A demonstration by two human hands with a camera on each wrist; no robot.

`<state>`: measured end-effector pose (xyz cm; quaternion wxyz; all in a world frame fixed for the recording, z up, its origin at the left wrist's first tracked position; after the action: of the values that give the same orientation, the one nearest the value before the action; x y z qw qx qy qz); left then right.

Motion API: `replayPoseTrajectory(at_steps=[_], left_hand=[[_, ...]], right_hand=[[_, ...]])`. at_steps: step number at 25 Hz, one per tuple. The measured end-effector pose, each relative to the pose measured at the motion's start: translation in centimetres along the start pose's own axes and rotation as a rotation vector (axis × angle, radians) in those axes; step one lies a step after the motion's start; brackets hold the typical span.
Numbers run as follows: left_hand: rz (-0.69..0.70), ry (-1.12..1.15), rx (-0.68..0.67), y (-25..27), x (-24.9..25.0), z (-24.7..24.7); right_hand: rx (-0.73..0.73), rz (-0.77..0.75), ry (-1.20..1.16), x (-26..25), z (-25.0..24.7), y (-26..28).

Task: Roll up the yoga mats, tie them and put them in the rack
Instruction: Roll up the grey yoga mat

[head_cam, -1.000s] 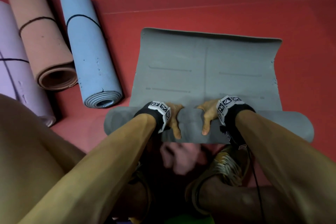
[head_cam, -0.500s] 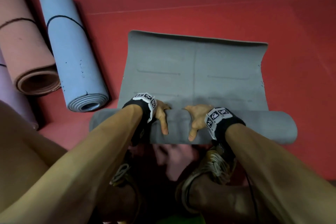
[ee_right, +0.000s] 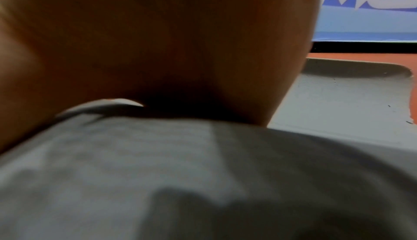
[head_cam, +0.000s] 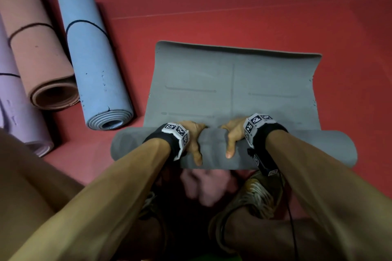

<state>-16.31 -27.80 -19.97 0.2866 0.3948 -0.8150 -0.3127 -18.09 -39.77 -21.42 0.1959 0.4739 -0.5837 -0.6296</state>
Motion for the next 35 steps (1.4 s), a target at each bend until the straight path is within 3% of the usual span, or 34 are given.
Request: replayPoseTrajectory(at_steps=[3,7,9,12,17,21,24,26,30,35], left_hand=[[0.0,0.079,-0.096,-0.1,-0.3,-0.6],[-0.011,0.191,-0.253,-0.6,-0.6,-0.4],[0.018,0.201,-0.303,-0.7,-0.6,-0.1],[0.02,0.259,-0.303,-0.7,-0.8,0.3],[0.039,0.239,-0.127,-0.2,-0.6,0.4],[0.024,0.29,-0.086,-0.3,-0.7,0.7],[0.034,0.271,-0.115,-0.5,-0.4,0.2],[0.047,0.331,-0.218,-0.7,-0.2,0.4],[0.051,0.355,-0.351,-1.3,-0.5,0.8],[0.05,0.449,-0.346,-0.6,0.0,1.4]], right_hand=[[0.065,-0.046,-0.02,0.1,0.4,0.4],[0.273,-0.011,0.398,0.6,0.6,1.9],[0.311,0.009,0.399,0.7,0.5,1.8],[0.255,0.021,0.288,0.5,-0.1,1.4],[0.039,0.011,0.085,-0.2,-0.1,0.5],[-0.059,0.006,0.053,0.2,0.2,-0.7],[-0.022,-0.025,-0.006,1.3,0.6,-1.7],[0.074,-0.066,-0.001,1.1,0.6,-1.2],[0.274,-0.041,0.266,0.2,0.4,1.7],[0.19,-0.019,0.164,-0.3,-0.2,1.6]])
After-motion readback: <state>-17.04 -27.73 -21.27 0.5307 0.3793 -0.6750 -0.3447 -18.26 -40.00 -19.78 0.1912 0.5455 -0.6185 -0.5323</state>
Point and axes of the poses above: each hand's wrist, its own y-axis away from the middle knuckle, its own z-axis out of the palm, x = y × z, the point moved 9 cm from there along -y, towards the middle knuckle, and after that the axes turned 12 degrees about -y, right-handed, at the moved point
